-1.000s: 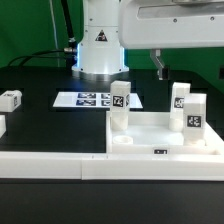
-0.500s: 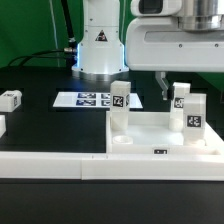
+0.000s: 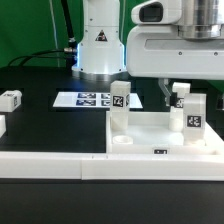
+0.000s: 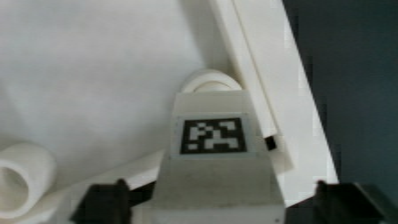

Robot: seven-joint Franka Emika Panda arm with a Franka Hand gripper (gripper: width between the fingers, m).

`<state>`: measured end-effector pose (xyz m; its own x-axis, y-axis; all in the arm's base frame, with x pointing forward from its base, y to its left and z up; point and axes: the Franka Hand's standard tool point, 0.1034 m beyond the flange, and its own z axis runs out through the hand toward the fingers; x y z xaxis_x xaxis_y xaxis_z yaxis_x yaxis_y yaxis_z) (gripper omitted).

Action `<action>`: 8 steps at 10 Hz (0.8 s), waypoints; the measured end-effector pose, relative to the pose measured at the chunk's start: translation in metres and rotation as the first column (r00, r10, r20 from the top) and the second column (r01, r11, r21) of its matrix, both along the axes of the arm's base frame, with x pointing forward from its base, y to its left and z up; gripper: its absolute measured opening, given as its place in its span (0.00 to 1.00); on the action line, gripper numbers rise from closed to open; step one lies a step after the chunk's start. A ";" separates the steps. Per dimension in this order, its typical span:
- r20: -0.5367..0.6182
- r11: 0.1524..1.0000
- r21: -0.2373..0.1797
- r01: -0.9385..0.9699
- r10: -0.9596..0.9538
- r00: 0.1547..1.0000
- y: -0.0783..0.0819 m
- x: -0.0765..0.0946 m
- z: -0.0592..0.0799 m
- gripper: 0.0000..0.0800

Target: Assemble square table

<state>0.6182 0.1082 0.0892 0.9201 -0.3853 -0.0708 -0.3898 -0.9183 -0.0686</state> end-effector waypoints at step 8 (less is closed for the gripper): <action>0.008 0.774 -0.033 0.632 -0.632 0.775 0.002 -0.003 0.000 0.36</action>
Offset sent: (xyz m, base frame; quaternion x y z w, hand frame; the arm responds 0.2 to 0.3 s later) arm 0.0000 0.0000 0.0000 0.0000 0.0000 0.1938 0.9810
